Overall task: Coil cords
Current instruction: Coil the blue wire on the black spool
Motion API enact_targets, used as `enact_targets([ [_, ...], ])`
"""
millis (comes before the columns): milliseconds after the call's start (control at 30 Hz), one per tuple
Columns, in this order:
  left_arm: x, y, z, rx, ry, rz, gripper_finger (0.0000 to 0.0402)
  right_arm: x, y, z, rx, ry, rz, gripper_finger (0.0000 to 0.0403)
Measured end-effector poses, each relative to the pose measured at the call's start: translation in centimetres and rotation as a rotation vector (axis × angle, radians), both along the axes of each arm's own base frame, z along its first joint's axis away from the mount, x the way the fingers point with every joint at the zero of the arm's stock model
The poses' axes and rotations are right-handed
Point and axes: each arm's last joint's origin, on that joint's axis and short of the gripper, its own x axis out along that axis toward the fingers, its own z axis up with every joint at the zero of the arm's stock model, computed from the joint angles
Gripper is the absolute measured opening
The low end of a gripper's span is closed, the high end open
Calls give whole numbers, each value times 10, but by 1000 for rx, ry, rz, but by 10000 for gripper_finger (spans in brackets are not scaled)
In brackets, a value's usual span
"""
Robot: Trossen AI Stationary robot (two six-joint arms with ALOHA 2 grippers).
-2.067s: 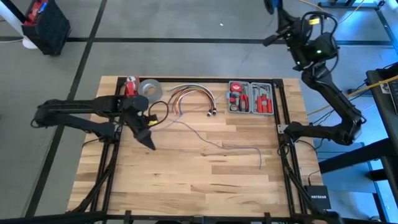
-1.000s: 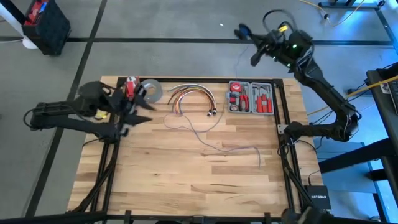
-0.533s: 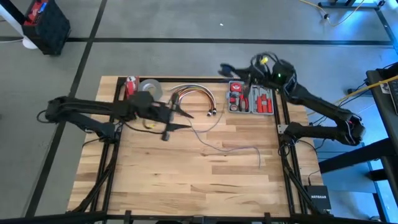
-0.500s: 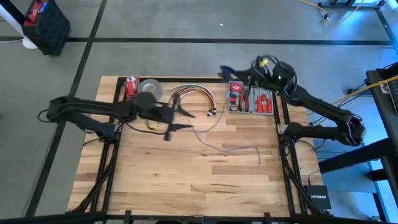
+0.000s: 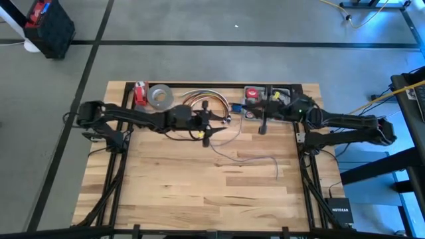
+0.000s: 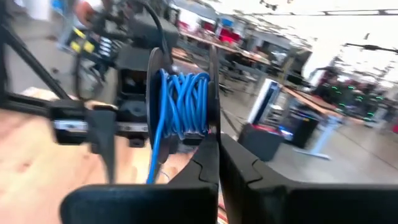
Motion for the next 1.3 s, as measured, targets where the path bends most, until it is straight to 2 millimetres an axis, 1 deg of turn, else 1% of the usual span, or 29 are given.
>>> enact_targets([
  [100,17,1,-3,-1,7,-11,153,1,4,-1,-13,3,-26,5],
  [300,47,4,-21,24,50,-14,153,2,15,0,-19,-4,24,2],
  [400,57,5,-27,28,61,-15,153,3,18,-1,-21,1,30,2],
  [500,62,6,-28,22,68,-12,153,3,18,-1,-26,1,22,3],
  [633,63,6,-28,20,66,-11,150,3,18,-1,-27,7,22,4],
  [700,63,6,-28,19,66,-11,137,4,18,-2,-27,9,22,4],
  [967,64,14,-35,27,97,5,52,9,17,-4,-26,12,22,5],
  [1067,61,17,-37,28,141,12,14,9,17,-4,-27,21,19,5],
  [1100,60,19,-38,34,163,17,8,9,17,-5,-31,23,13,5],
  [1200,55,26,-41,47,249,87,8,9,17,-6,-40,43,11,5],
  [1300,42,33,-33,47,335,183,4,9,16,-9,-54,73,5,5],
])
